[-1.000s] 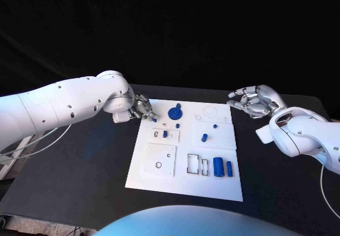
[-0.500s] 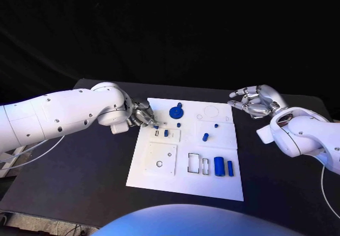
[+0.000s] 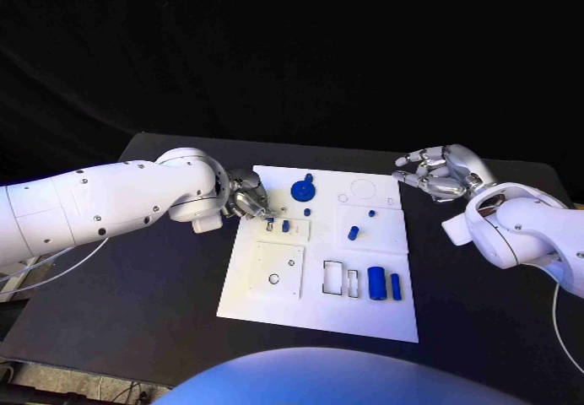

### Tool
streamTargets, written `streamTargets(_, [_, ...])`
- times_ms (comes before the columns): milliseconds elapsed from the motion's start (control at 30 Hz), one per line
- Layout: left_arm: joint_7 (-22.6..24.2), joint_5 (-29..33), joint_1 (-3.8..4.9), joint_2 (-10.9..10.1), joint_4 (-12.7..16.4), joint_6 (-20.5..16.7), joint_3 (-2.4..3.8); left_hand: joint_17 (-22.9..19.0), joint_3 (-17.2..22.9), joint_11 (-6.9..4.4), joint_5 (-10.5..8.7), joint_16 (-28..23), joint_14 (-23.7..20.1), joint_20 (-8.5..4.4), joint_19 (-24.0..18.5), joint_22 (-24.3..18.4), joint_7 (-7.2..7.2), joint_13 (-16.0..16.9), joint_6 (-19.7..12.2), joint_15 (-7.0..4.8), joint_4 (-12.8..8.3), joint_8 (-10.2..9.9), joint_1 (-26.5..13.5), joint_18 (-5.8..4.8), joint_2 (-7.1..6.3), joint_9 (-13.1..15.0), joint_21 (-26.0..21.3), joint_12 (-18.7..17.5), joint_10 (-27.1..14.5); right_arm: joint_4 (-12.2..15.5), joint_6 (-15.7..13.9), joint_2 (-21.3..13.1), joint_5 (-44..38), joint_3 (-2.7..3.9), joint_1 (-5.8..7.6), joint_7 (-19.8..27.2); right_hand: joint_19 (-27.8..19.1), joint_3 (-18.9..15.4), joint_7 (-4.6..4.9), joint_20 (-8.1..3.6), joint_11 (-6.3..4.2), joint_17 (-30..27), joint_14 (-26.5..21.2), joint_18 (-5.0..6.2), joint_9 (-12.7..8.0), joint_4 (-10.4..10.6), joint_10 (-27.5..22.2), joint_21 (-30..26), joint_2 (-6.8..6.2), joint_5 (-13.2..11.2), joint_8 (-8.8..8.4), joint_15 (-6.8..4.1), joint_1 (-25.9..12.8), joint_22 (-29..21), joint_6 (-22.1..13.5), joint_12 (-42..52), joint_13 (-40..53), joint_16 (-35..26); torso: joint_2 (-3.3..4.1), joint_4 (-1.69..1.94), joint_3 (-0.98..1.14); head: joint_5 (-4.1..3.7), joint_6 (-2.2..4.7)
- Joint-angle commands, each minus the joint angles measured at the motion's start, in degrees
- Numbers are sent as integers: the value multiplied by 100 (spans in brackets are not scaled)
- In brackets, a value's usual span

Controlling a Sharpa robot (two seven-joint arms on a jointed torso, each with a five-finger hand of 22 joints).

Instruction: Assemble the parts on the task board

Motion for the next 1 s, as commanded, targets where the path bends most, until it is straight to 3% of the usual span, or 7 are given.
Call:
streamTargets(33, [-49,-252,-8,14,9,162,4,1,906,9,17,15,-9,-26,215,812,-52,2,-2,-46,-858,21,-20,2,-26,0,33,21,49,4,88,1,-32,-1,-4,0,-54,8,-5,-3,-19,-5,82,82,-8,22,-25,-36,0,29,20,4,-62,667,-24,6,2,-12,2,-5,3,3,-17])
streamTargets(1000, [-362,-369,-61,110,-44,449,3,0,976,5,8,14,-9,-32,215,815,-55,-15,-5,-48,-899,45,-49,2,-62,4,35,22,53,6,108,2,-33,-1,-6,2,-55,-1,-6,-3,-20,-3,83,83,-10,34,-34,-40,2,32,24,4,-65,665,-25,-2,-8,-14,-7,-4,5,13,-43])
